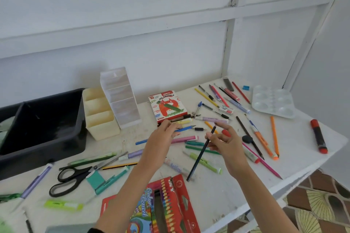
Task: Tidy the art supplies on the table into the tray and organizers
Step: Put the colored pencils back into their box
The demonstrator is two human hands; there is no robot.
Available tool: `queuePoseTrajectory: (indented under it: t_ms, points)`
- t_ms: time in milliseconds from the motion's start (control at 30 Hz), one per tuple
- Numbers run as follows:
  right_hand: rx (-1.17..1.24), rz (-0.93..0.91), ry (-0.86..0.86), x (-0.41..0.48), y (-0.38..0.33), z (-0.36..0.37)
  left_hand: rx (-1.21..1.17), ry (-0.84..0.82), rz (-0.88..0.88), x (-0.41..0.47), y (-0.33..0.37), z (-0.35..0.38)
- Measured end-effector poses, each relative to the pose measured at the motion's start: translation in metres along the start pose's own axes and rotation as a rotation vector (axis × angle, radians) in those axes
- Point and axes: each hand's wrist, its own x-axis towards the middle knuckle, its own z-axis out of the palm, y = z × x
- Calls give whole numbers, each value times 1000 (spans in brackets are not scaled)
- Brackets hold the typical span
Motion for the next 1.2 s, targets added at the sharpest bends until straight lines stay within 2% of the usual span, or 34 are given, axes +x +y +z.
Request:
queuePoseTrajectory:
  t_ms: [333,567,700,800,933,1100,1200]
  points:
    - [-10,47,90,-30,25,-6,192,-128,-254,-86,9,-11]
    - [-28,-14,119,-52,33,2,384,-241,-377,-135,20,-13]
    - [-44,13,129,-65,38,7,400,-264,-429,-157,23,-9]
    - [-76,20,122,-80,46,12,388,-193,-459,-167,22,-1]
    - [-381,-86,143,-101,62,20,366,-138,-459,-169,24,2]
    - [-589,-123,74,-107,76,36,418,-76,-427,-169,24,5]
    - [-794,-283,-5,-108,85,43,419,-49,-436,-167,27,5]
